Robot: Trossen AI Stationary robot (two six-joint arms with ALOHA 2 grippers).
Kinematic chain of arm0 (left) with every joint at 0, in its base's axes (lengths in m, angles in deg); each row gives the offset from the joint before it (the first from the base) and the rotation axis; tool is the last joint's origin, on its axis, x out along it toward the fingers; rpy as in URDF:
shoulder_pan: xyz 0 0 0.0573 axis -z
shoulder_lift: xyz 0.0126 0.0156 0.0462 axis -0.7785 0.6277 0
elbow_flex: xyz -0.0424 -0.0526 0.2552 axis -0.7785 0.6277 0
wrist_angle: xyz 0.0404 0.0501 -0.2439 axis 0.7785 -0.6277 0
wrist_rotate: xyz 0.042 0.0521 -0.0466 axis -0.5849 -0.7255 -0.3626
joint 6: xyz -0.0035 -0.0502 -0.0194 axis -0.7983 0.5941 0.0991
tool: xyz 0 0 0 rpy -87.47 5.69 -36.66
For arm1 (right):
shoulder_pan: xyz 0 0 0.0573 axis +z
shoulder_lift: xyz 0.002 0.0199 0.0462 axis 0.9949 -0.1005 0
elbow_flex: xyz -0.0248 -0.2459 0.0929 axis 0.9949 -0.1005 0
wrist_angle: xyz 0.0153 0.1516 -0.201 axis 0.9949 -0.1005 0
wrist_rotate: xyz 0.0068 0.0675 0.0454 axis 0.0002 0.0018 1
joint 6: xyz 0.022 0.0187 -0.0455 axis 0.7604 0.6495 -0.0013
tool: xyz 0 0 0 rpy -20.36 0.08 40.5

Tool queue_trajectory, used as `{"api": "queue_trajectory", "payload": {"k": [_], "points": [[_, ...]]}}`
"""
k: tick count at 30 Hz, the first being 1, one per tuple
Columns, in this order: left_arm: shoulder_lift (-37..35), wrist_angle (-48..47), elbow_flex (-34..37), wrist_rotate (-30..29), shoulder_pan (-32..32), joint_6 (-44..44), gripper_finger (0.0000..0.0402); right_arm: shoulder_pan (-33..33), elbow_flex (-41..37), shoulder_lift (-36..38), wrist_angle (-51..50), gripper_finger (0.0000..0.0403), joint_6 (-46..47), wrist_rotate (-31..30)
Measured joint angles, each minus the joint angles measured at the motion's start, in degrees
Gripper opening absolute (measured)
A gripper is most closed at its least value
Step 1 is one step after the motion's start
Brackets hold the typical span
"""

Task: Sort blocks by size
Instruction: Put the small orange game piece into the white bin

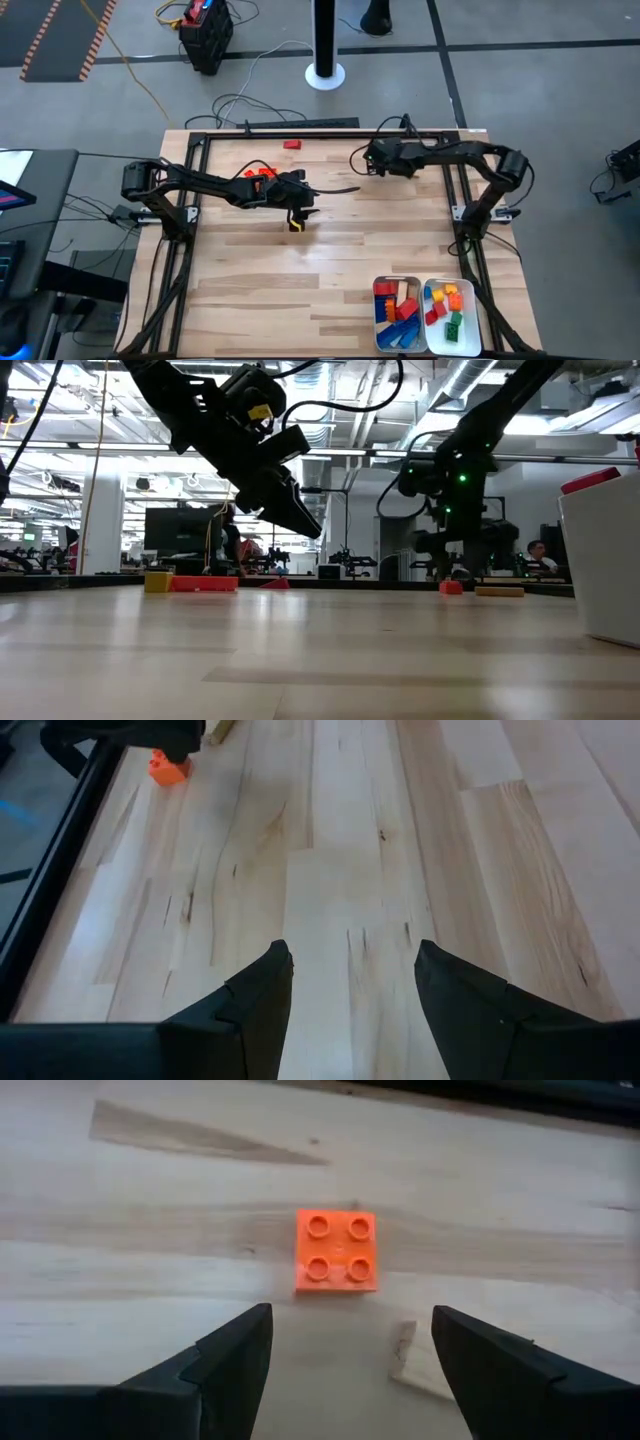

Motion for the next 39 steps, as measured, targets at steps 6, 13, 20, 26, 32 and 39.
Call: {"api": "queue_trajectory", "payload": {"k": [6, 13, 20, 26, 32, 39], "points": [[0.0, 0.0, 0.0, 0.1, 0.0, 0.1, 0.0201, -0.3, -5.4, 1.2, 11.9, 0.0301, -1.7, -1.4], [0.0, 0.2, 0.0, 0.3, 0.0, 0.2, 0.0201, -0.9, -6.5, 0.5, 14.9, 0.0301, -1.7, -2.6], [0.0, 0.7, 0.0, 0.3, 0.0, 0.2, 0.0201, -1.5, -6.4, 0.4, 18.3, 0.0301, -3.2, -2.6], [0.0, 0.4, 0.0, 0.3, 0.0, 0.2, 0.0201, -1.5, -6.4, 0.4, 18.1, 0.0301, -2.5, -2.4], [0.0, 0.4, 0.0, 0.3, 0.0, 0.2, 0.0201, -2.2, -6.4, -3.3, 19.7, 0.0301, -2.7, 0.8], [0.0, 0.0, 0.0, 0.3, 0.0, 0.2, 0.0201, -2.2, -6.4, -5.2, 22.7, 0.0301, -3.9, -0.8]]}}
